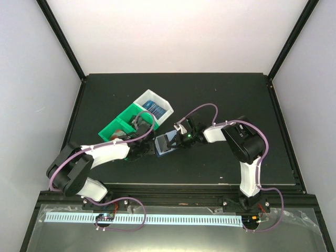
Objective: Put the credit cards into the card holder
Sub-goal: Insert the credit card into the card holder.
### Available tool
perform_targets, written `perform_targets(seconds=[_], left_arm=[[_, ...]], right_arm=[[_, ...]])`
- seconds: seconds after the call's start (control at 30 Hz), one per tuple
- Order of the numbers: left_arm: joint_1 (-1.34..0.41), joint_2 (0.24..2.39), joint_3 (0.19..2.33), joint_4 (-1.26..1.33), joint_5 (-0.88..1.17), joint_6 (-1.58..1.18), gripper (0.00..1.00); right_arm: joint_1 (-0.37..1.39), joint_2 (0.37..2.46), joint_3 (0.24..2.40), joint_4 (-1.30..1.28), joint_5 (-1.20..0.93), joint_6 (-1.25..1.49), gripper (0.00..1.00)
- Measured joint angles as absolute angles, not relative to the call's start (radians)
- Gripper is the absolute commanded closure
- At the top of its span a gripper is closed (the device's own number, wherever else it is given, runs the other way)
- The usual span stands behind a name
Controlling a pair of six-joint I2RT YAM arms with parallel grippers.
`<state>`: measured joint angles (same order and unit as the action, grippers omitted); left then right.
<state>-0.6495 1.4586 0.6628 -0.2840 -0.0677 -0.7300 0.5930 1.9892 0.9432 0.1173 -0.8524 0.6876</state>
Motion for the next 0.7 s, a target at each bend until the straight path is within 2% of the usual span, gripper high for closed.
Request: perform_targets(seconds=[0.7], left_arm=[[-0.649, 1.494, 0.663, -0.276, -0.078, -0.736, 0.81]], right_arm=[[0.587, 2.039, 1.095, -0.114, -0.879, 0.533, 0.98]])
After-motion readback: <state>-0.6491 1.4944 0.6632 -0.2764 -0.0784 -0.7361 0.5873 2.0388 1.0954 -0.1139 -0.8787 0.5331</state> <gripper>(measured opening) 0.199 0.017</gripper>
